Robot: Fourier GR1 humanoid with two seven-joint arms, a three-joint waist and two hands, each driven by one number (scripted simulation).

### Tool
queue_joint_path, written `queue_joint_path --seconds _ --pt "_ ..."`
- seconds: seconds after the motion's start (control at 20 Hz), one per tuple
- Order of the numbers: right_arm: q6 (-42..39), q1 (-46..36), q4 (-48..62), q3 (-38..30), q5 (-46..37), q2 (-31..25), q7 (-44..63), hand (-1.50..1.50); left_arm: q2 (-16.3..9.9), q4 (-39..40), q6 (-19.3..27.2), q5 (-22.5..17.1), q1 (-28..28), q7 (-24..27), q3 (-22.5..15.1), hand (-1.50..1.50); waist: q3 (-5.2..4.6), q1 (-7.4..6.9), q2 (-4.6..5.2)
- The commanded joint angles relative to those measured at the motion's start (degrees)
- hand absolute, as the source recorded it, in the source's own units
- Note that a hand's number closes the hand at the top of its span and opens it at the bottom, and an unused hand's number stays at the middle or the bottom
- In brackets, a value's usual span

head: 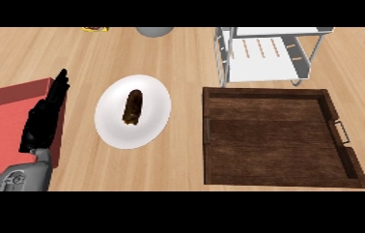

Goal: Pick the cupcake from the tray and place it in the tiered basket

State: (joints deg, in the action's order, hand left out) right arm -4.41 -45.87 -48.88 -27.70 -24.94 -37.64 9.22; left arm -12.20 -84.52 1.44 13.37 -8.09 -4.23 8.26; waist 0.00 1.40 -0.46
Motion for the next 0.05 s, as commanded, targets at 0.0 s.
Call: queue_joint_path --seconds 0.0 --pt "-5.6 8.3 -6.3 -5.4 6.9 -3.6 -3.0 -1.50 -2.1 1.1 -1.8 -1.4 0.1 1.7 1.9 0.00 -0.01 -0.01 0.09"
